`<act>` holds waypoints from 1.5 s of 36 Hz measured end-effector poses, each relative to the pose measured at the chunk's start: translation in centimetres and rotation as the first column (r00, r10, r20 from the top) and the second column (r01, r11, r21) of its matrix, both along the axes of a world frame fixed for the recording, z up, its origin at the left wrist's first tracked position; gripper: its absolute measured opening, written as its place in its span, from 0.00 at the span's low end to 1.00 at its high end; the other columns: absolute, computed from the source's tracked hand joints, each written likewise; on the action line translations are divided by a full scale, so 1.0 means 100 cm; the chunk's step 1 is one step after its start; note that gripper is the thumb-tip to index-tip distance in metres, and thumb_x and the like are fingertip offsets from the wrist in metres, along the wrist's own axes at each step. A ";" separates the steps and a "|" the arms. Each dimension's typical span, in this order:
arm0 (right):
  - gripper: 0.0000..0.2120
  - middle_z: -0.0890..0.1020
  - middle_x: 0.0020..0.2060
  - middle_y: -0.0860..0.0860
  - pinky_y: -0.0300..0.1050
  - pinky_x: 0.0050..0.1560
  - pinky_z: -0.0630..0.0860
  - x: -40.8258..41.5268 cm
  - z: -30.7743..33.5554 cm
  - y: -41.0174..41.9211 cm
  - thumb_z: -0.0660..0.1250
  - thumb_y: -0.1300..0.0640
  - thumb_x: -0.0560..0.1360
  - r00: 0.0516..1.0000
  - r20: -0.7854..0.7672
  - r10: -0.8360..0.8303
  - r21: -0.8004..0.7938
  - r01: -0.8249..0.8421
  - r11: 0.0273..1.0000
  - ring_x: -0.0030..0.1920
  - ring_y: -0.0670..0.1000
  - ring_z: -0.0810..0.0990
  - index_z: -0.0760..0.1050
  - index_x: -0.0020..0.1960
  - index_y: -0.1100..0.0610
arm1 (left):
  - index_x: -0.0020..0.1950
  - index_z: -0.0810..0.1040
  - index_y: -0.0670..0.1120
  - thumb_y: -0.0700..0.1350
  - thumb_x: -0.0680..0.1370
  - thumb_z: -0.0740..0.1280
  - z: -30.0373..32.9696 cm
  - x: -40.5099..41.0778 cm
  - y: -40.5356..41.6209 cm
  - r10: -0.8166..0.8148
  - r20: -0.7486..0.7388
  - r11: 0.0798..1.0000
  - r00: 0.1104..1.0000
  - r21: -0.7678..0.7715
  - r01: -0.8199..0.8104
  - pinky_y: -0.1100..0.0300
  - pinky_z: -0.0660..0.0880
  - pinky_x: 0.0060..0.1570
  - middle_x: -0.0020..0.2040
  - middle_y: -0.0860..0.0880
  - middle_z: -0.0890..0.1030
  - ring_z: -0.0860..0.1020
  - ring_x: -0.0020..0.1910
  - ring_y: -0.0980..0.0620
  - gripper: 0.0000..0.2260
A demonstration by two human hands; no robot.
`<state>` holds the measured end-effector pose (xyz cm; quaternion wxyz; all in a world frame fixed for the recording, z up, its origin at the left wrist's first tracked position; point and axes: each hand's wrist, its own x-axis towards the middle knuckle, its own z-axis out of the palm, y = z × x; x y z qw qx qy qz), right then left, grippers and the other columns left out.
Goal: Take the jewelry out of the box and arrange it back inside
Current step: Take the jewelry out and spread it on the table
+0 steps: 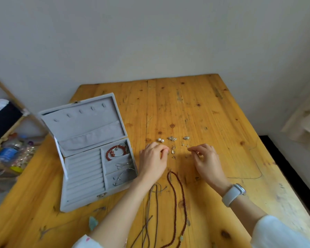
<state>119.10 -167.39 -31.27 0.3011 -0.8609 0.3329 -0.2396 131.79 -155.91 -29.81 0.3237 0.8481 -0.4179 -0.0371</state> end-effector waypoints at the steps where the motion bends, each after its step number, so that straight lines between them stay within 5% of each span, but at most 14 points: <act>1: 0.10 0.75 0.46 0.47 0.43 0.50 0.65 0.003 0.002 0.005 0.60 0.60 0.77 1.000 0.007 0.022 0.000 -0.022 1.000 0.49 0.51 0.71 0.79 0.53 0.55 | 0.52 0.80 0.47 0.44 0.79 0.61 0.001 0.002 0.009 0.013 0.013 1.000 1.000 -0.015 -0.013 0.51 0.68 0.55 0.50 0.51 0.78 0.75 0.53 0.51 0.09; 4: 0.10 0.75 0.45 0.47 0.36 0.52 0.61 0.015 0.007 0.025 0.61 0.61 0.77 0.995 0.016 0.097 0.020 -0.097 0.995 0.48 0.49 0.72 0.79 0.53 0.56 | 0.51 0.81 0.46 0.42 0.78 0.62 0.000 0.010 0.039 0.076 0.055 0.996 0.996 -0.042 -0.074 0.52 0.68 0.54 0.49 0.51 0.78 0.75 0.51 0.51 0.08; 10: 0.10 0.79 0.49 0.50 0.45 0.55 0.71 0.053 0.011 0.065 0.61 0.60 0.77 0.963 -0.016 0.268 0.042 -0.267 0.963 0.53 0.50 0.73 0.78 0.54 0.55 | 0.53 0.80 0.47 0.43 0.76 0.64 -0.006 0.042 0.109 0.314 0.151 0.945 0.937 0.050 -0.324 0.54 0.62 0.53 0.55 0.49 0.77 0.72 0.57 0.48 0.08; 15: 0.10 0.79 0.50 0.52 0.47 0.55 0.70 0.100 0.015 0.089 0.61 0.58 0.77 0.940 -0.075 0.332 -0.047 -0.336 0.941 0.54 0.54 0.73 0.78 0.56 0.55 | 0.64 0.75 0.50 0.50 0.78 0.61 -0.016 0.072 0.152 0.400 0.224 0.870 0.889 0.212 -0.445 0.49 0.58 0.64 0.66 0.49 0.72 0.67 0.66 0.46 0.15; 19: 0.12 0.78 0.50 0.56 0.52 0.53 0.70 0.142 0.020 0.098 0.59 0.57 0.77 0.941 -0.155 0.300 -0.144 -0.322 0.936 0.54 0.59 0.70 0.77 0.58 0.55 | 0.67 0.71 0.52 0.56 0.77 0.51 -0.022 0.077 0.163 0.369 0.194 0.880 0.909 0.240 -0.409 0.53 0.53 0.66 0.69 0.51 0.69 0.63 0.69 0.49 0.22; 22: 0.14 0.76 0.54 0.57 0.51 0.54 0.67 0.166 0.022 0.101 0.58 0.55 0.77 0.930 -0.286 0.230 -0.234 -0.301 0.924 0.57 0.59 0.68 0.76 0.60 0.55 | 0.68 0.70 0.52 0.56 0.79 0.54 -0.025 0.076 0.162 0.361 0.214 0.882 0.908 0.239 -0.407 0.53 0.51 0.67 0.70 0.52 0.68 0.62 0.69 0.50 0.19; 29: 0.16 0.73 0.58 0.56 0.53 0.57 0.65 0.189 0.017 0.103 0.60 0.53 0.75 0.855 -0.506 0.115 -0.387 -0.343 0.856 0.61 0.58 0.67 0.74 0.60 0.58 | 0.64 0.72 0.52 0.60 0.72 0.42 -0.023 0.074 0.163 0.367 0.232 0.887 0.901 0.205 -0.414 0.51 0.56 0.66 0.67 0.51 0.71 0.65 0.67 0.49 0.30; 34: 0.13 0.76 0.55 0.55 0.52 0.54 0.65 0.186 0.014 0.101 0.59 0.55 0.76 0.909 -0.383 0.166 -0.385 -0.320 0.866 0.58 0.58 0.69 0.76 0.56 0.56 | 0.65 0.71 0.52 0.60 0.72 0.40 -0.022 0.073 0.162 0.365 0.224 0.880 0.904 0.233 -0.413 0.50 0.56 0.67 0.68 0.52 0.69 0.64 0.68 0.51 0.30; 39: 0.04 0.77 0.43 0.52 0.49 0.47 0.71 0.175 0.033 0.100 0.65 0.60 0.74 0.905 0.046 0.424 -0.140 -0.414 0.899 0.46 0.54 0.74 0.76 0.48 0.58 | 0.66 0.70 0.52 0.58 0.76 0.45 -0.020 0.072 0.162 0.357 0.207 0.879 0.911 0.255 -0.403 0.51 0.55 0.68 0.69 0.52 0.68 0.62 0.69 0.51 0.24; 43: 0.02 0.76 0.41 0.48 0.39 0.43 0.69 0.155 0.059 0.096 0.63 0.61 0.76 0.871 0.265 0.414 -0.127 -0.394 0.910 0.42 0.50 0.74 0.73 0.48 0.57 | 0.66 0.70 0.52 0.54 0.79 0.55 -0.015 0.076 0.157 0.376 0.195 0.867 0.906 0.270 -0.419 0.51 0.55 0.66 0.68 0.52 0.68 0.63 0.67 0.51 0.17; 49: 0.02 0.77 0.43 0.48 0.28 0.41 0.69 0.125 0.064 0.076 0.62 0.59 0.77 0.883 0.314 0.349 -0.092 -0.337 0.937 0.42 0.44 0.75 0.71 0.49 0.54 | 0.64 0.73 0.52 0.47 0.79 0.60 0.000 0.088 0.119 0.262 0.254 0.920 0.931 0.226 -0.320 0.54 0.61 0.58 0.62 0.52 0.72 0.66 0.62 0.50 0.14; 54: 0.03 0.76 0.42 0.47 0.29 0.41 0.70 0.099 0.059 0.059 0.62 0.58 0.77 0.911 0.294 0.289 -0.065 -0.283 0.957 0.42 0.42 0.75 0.70 0.48 0.51 | 0.57 0.78 0.55 0.47 0.78 0.63 0.010 0.108 0.086 0.098 0.301 0.879 0.948 0.421 -0.225 0.52 0.61 0.58 0.59 0.51 0.73 0.66 0.62 0.49 0.10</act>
